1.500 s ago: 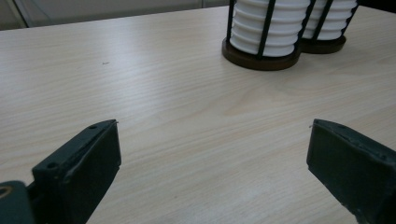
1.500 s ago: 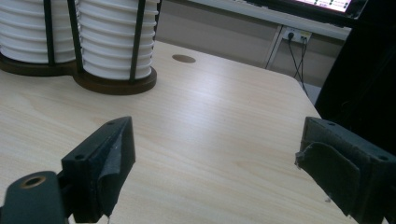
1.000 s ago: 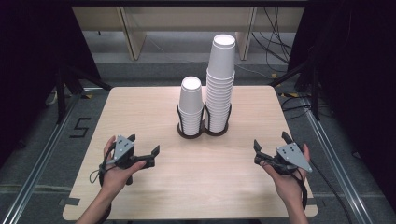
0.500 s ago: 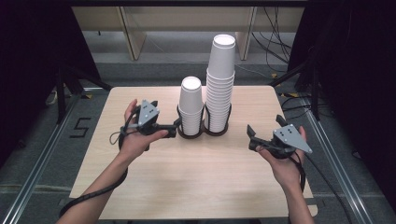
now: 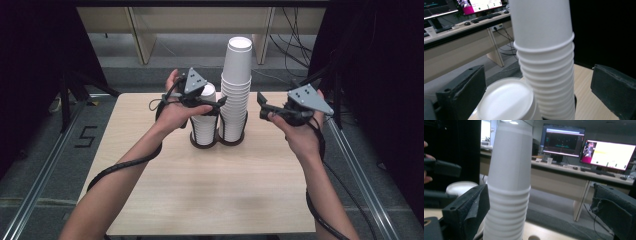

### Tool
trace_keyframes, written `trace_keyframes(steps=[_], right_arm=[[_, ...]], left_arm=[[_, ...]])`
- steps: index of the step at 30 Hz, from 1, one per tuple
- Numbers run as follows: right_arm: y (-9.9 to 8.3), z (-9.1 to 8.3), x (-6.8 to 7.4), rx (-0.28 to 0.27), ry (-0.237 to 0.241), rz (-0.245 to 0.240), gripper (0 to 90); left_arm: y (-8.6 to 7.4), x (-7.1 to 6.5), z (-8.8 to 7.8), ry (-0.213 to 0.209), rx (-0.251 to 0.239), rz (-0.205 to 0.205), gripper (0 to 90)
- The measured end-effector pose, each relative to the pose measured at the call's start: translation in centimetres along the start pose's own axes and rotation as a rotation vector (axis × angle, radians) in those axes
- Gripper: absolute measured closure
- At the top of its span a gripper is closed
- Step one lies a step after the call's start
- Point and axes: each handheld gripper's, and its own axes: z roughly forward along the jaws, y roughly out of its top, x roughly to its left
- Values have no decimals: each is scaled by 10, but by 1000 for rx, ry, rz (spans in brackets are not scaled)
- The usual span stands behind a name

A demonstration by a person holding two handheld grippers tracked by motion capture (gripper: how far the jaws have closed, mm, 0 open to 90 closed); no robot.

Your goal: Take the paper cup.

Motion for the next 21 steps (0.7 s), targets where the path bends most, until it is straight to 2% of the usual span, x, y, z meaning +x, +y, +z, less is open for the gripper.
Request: trace_keyframes(steps=[1, 2, 3, 6, 7, 10, 13, 15, 16, 18, 21], right_arm=[[0, 0, 0, 0, 0, 0, 27], [6, 4, 0, -1, -1, -7, 27], [16, 13, 2, 5, 18, -17, 24], [23, 22, 3, 17, 29, -26, 23], [30, 29, 5, 21, 46, -16, 23], [37, 37, 7, 24, 55, -24, 25], [46, 49, 8, 32, 63, -39, 25], [50, 57, 10, 42, 65, -34, 26], [51, 65, 11, 65, 68, -27, 25], [51, 69, 11, 75, 66, -33, 23], [49, 78, 13, 95, 81, -4, 17]], left_arm=[[4, -1, 3, -11, -5, -5, 0], [9, -1, 6, -22, -4, -10, 0], [15, -2, 13, -33, 11, -3, 0], [16, -2, 21, -42, 32, 3, 0], [16, -1, 25, -47, 41, -3, 0], [15, -1, 33, -72, 60, -37, 0], [14, -2, 39, -70, 80, -25, 0], [14, -3, 42, -73, 88, -33, 0], [14, -3, 45, -76, 88, -36, 0], [15, -4, 46, -87, 91, -36, 0], [15, -5, 50, -89, 94, -32, 0]])
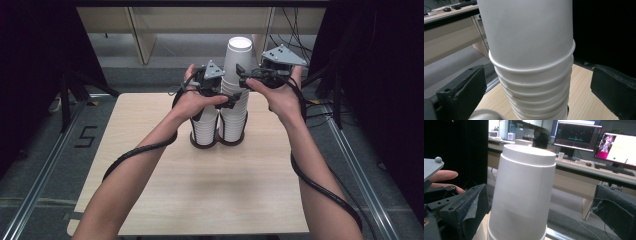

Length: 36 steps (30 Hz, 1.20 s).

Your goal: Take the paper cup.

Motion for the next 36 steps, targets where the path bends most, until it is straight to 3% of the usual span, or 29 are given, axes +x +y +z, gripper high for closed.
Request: trace_keyframes(steps=[4, 11, 15, 16, 18, 26, 27, 32, 36], right_arm=[[0, 7, 0, 18, 6, -4, 17], [2, 20, 0, 44, 34, 41, 24], [3, 25, 1, 59, 49, 49, 36], [3, 28, 2, 90, 49, 57, 39], [2, 30, 3, 99, 46, 54, 41], [4, 41, 4, 93, 53, 87, 88], [4, 41, 4, 98, 55, 81, 95], [4, 45, 6, 102, 58, 61, 118], [4, 48, 7, 108, 68, 72, 134]], left_arm=[[1, 0, 4, 1, 11, -4, 5], [5, 2, 9, 2, 18, -50, 39], [4, 2, 10, -2, 27, -55, 42], [2, 2, 11, -3, 35, -53, 42], [2, 3, 11, 1, 38, -47, 44], [6, 4, 13, 2, 38, -73, 108], [6, 5, 14, -3, 34, -90, 110], [5, 5, 15, -5, 32, -94, 106], [5, 6, 14, -11, 31, -116, 107]])
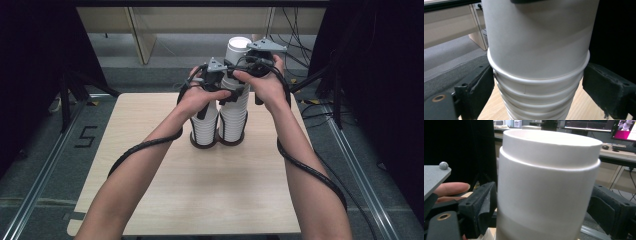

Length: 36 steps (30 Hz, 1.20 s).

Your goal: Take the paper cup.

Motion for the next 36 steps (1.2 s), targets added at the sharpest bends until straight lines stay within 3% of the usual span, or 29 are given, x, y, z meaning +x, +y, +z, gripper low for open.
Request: trace_keyframes(steps=[5, 9, 12, 22, 25, 29, 31, 36], right_arm=[[0, 2, -2, -4, 25, 26, 176], [-1, 4, -4, -22, 28, 7, 177], [-2, 4, -5, -28, 42, 19, 172], [-6, 9, -4, -67, 37, 25, 188], [2, 4, -4, -124, 24, 47, 194], [6, 2, -5, -126, 7, 25, 196], [9, 0, -5, -135, 19, 39, 198], [23, -7, -4, -188, 21, 38, 202]], left_arm=[[0, 0, -1, -3, -7, 10, 113], [-1, 0, -1, -4, -8, 16, 114], [-1, 0, -1, -4, -12, 20, 115], [-2, 1, -2, -6, -17, 19, 123], [-2, 1, -2, -8, -23, 10, 124], [-2, 1, -2, -7, -21, 10, 124], [-2, 1, -2, -5, -21, 11, 124], [-2, 1, -2, -4, -17, 17, 124]])
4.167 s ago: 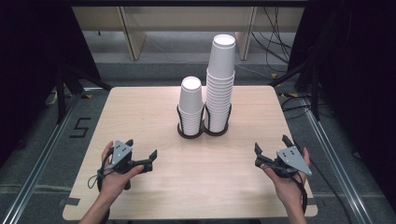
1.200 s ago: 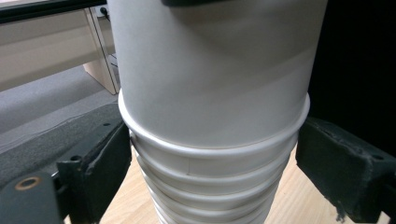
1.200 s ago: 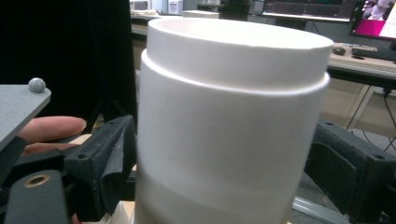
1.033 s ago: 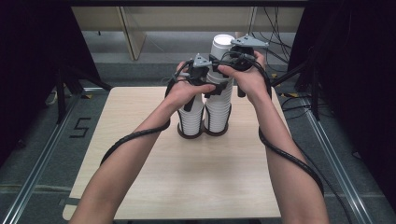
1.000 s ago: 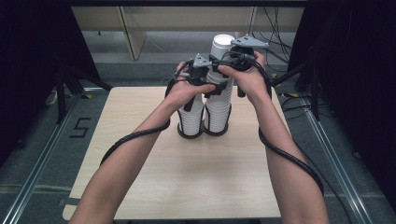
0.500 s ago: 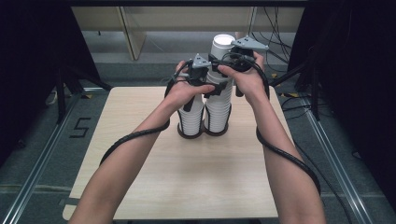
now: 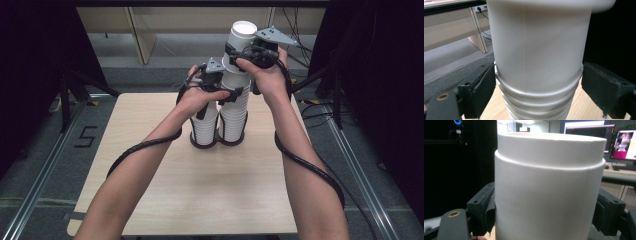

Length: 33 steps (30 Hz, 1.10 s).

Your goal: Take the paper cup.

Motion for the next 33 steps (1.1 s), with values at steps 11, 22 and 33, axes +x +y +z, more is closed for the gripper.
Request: trace_keyframes(steps=[11, 22, 33], right_arm=[[30, -11, -2, -73, 11, 14, 205], [42, -20, 2, -111, 27, 23, 205], [42, -58, -11, -153, 25, -12, 205]], left_arm=[[0, 0, 0, 2, 4, 7, 126], [0, -1, 1, 7, -5, -4, 126], [1, -6, -5, -7, 0, 14, 67]])
